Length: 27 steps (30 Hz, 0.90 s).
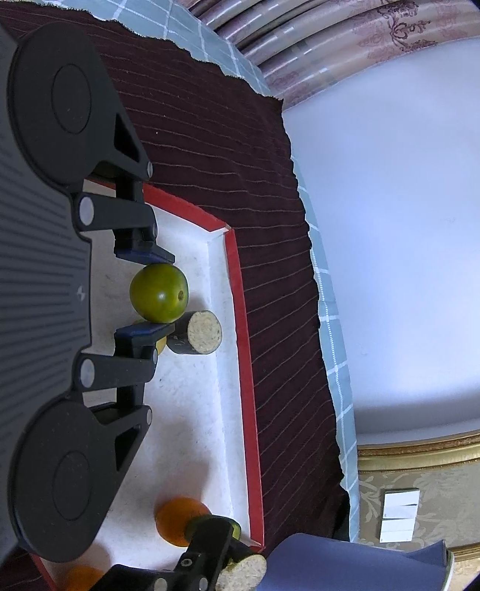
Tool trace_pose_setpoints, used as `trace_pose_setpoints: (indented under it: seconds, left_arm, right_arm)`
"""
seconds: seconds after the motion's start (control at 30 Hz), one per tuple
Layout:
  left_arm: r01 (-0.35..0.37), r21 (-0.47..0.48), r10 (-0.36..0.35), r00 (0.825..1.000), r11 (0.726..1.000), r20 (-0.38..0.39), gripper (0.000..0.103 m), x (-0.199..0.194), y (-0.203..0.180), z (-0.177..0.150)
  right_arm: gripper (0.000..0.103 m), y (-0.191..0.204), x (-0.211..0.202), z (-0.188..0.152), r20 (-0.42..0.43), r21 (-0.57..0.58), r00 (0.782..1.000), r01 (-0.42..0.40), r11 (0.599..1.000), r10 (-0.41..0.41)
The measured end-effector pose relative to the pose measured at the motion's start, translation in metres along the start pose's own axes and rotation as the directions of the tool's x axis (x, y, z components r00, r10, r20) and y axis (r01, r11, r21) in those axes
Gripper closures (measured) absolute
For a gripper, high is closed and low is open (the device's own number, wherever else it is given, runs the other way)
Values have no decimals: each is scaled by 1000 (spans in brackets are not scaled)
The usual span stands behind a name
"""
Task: Organize fruits
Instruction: 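Carry the green tomato and eggplant slice over the tray with both grippers, then open both grippers to drop the green tomato and eggplant slice into the tray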
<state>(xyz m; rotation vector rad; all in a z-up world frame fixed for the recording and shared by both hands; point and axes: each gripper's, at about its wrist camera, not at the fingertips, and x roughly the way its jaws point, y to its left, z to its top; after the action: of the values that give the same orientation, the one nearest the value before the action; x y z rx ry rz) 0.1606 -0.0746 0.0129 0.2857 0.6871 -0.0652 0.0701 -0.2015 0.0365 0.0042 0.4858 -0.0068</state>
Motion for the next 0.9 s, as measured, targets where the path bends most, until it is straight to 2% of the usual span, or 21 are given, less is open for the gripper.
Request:
trace_pose_setpoints:
  seconds: [0.37, 0.43, 0.53, 0.6, 0.63, 0.9]
  left_arm:
    - [8, 3, -8, 1000, 1000, -4, 71, 5, -5, 2]
    - [2, 2, -2, 1000, 1000, -7, 71, 5, -5, 1]
    - [-2, 3, 2, 1000, 1000, -3, 60, 5, -5, 1]
    - [-5, -5, 5, 1000, 1000, 6, 40, 3, -4, 1]
    - [-11, -8, 11, 1000, 1000, 17, 38, 1, -4, 1]
    - [-21, 1, 20, 999, 1000, 29, 37, -3, -4, 0]
  right_arm:
    - [72, -3, 13, 0, -24, 5, 1000, 11, 1000, -11]
    - [58, -2, 14, -1, -22, -8, 1000, 17, 1000, -17]
    - [49, 0, 13, -1, -13, -16, 1000, 19, 1000, -20]
    - [47, 0, 12, -1, -8, -17, 1000, 25, 1000, -26]
    - [46, -1, 11, -1, -8, -16, 1000, 27, 1000, -27]
    - [46, -1, 10, -3, -11, -12, 999, 31, 999, -31]
